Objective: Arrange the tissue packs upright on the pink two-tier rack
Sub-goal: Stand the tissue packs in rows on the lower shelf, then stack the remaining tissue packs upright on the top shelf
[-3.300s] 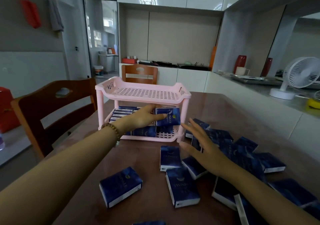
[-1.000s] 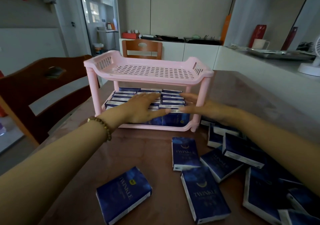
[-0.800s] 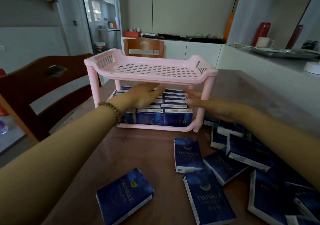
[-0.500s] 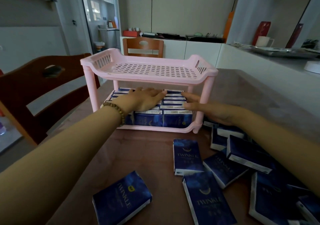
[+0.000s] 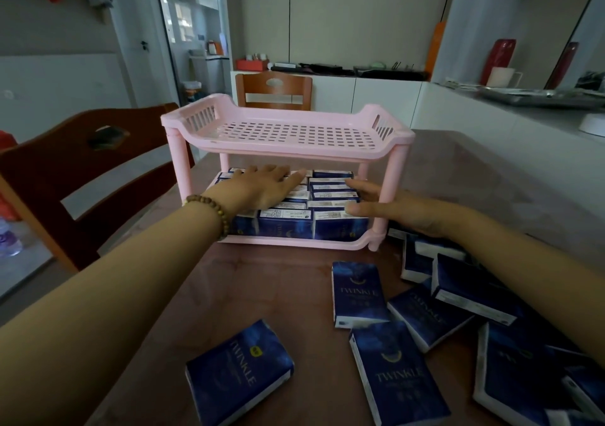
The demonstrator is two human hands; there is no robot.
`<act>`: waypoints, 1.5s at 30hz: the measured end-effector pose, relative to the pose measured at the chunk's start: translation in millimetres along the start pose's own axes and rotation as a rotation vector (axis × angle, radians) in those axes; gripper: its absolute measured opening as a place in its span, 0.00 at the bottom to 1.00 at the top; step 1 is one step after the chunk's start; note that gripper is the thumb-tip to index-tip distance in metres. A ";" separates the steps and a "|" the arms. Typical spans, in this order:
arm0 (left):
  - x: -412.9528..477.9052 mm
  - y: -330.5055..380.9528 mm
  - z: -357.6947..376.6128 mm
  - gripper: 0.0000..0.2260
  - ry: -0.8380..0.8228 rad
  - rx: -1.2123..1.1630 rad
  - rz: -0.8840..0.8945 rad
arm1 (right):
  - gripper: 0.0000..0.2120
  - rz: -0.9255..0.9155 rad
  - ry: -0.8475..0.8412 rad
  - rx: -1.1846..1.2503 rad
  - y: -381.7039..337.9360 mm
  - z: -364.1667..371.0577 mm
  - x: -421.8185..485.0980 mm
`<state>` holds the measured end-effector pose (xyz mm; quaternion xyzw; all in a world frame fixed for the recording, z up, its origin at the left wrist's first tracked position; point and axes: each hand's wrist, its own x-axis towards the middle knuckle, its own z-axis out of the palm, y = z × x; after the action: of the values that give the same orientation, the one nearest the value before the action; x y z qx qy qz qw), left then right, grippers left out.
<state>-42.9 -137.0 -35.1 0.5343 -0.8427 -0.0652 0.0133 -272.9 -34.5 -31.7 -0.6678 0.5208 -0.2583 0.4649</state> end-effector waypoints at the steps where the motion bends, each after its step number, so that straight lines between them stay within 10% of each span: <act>1: -1.1 -1.8 -0.6 0.37 0.001 -0.002 -0.002 | 0.35 -0.010 -0.009 0.004 -1.8 1.0 -1.7; 9: -53.6 19.5 3.4 0.30 0.180 -0.121 0.186 | 0.17 -0.071 0.038 -0.171 -26.0 9.8 -39.5; 17: -171.7 35.8 12.9 0.35 0.110 -0.257 0.303 | 0.53 -0.025 0.336 -0.276 -19.6 37.9 -102.8; 24: -213.8 9.5 19.6 0.35 -0.077 -0.215 0.219 | 0.27 -0.082 0.371 -0.469 -17.8 83.5 -121.9; 37: -234.5 7.3 28.2 0.17 -0.138 -0.663 0.259 | 0.37 0.095 0.242 -0.582 -23.8 86.2 -89.6; 45: -229.1 1.1 25.5 0.14 -0.010 -0.955 0.321 | 0.17 -0.149 0.250 -0.363 -25.2 87.3 -91.8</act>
<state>52.0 72.6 -49.4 0.3320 -0.7903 -0.4434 0.2620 -218.8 82.8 -34.4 -0.7397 0.5617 -0.2748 0.2486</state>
